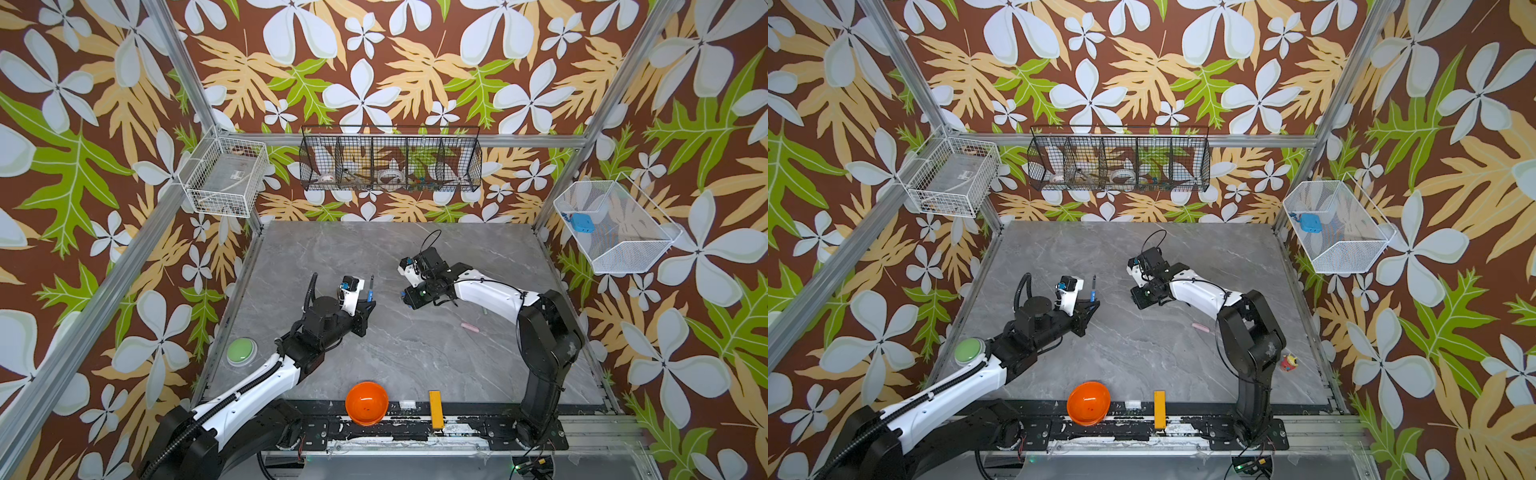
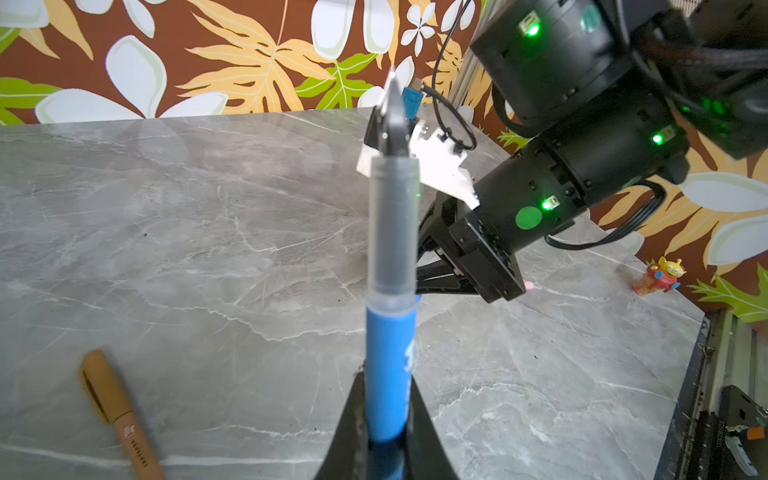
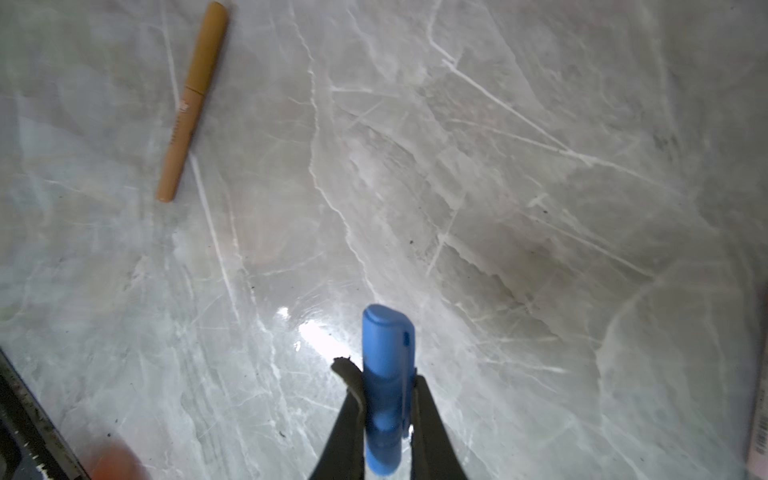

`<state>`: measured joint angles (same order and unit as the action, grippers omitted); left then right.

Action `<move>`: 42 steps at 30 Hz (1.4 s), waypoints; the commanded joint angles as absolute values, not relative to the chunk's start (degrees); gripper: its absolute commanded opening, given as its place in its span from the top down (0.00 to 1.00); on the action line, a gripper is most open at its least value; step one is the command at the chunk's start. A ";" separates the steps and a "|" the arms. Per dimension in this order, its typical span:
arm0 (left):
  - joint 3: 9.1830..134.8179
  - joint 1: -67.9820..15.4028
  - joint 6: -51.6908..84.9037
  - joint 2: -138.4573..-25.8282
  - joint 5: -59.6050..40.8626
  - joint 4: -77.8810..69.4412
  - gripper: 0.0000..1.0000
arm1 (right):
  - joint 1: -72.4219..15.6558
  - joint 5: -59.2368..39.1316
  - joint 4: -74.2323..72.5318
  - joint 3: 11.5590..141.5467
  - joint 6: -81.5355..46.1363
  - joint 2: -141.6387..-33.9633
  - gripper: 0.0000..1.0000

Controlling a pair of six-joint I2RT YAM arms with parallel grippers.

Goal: Insert the pens into the pen caps
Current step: 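Lift the blue cap with the right gripper toward the held pen, then position the blue cap above the pen tip with the right gripper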

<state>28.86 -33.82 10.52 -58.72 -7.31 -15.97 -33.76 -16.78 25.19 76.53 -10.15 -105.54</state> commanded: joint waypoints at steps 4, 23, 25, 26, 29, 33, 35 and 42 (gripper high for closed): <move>26.29 -38.63 9.91 -62.12 -1.43 -26.55 1.00 | -32.17 -22.70 4.92 66.90 -16.77 -94.94 0.84; 29.40 -44.18 12.17 -64.64 -3.43 -34.20 1.00 | -30.23 -30.21 -39.15 43.86 -38.20 -71.38 0.82; 29.95 -44.68 12.28 -64.51 -3.60 -34.28 1.00 | -30.34 -30.23 -39.65 44.24 -38.58 -71.45 0.82; 30.20 -44.97 12.26 -64.38 -3.65 -34.22 1.00 | -30.33 -30.47 -39.32 44.83 -38.38 -71.75 0.82; 31.19 -45.76 11.84 -64.42 -4.30 -33.33 1.00 | -30.65 -31.56 -39.51 46.02 -37.98 -72.61 0.82; 31.47 -46.31 11.09 -64.17 -3.69 -32.87 1.00 | -31.57 -33.17 -39.14 47.61 -37.11 -73.24 0.82; 31.55 -46.49 10.55 -64.15 -2.99 -32.76 1.00 | -32.20 -33.30 -38.14 48.20 -36.02 -73.06 0.82; 31.75 -47.08 9.43 -64.95 -0.49 -32.49 1.00 | -33.55 -31.84 -35.18 49.06 -32.97 -72.15 0.82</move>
